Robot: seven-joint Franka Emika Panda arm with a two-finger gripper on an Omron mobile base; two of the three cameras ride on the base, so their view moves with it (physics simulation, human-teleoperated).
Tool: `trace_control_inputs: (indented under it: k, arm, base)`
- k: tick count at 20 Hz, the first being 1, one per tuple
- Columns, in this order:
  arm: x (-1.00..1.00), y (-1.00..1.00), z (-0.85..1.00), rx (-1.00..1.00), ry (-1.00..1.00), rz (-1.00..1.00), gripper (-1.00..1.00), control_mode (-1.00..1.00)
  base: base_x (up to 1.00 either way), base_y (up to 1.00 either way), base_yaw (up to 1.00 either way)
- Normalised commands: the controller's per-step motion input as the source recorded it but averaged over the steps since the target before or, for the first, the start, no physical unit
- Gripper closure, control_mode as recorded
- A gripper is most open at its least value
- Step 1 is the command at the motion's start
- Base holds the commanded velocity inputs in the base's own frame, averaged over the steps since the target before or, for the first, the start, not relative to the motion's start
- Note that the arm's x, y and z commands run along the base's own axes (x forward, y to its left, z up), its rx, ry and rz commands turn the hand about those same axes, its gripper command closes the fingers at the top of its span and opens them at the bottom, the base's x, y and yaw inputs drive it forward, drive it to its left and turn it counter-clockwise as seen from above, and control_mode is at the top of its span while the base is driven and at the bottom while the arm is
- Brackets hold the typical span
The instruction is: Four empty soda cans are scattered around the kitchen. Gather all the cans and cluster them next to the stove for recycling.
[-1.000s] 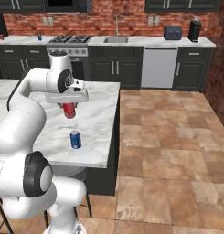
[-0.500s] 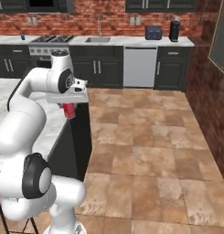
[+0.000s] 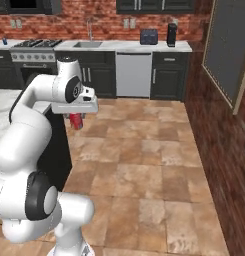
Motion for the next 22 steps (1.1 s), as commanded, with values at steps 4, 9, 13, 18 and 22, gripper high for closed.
trace_control_inputs:
  k: [4, 9, 13, 18, 22]
  arm:
    - [0.0, 0.0, 0.0, 0.0, 0.0, 0.0, 1.0, 1.0]
    - [0.0, 0.0, 0.0, 0.0, 0.0, 0.0, 1.0, 1.0]
    - [0.0, 0.0, 0.0, 0.0, 0.0, 0.0, 1.0, 1.0]
    - [0.0, 0.0, 0.0, 0.0, 0.0, 0.0, 1.0, 1.0]
    - [0.0, 0.0, 0.0, 0.0, 0.0, 0.0, 1.0, 1.0]
  base:
    - [1.0, -0.07, 0.01]
    - [1.0, 0.01, 0.0]
    - [1.0, 0.0, 0.01]
    - [1.0, -0.29, 0.01]
    - [1.0, -0.39, 0.03]
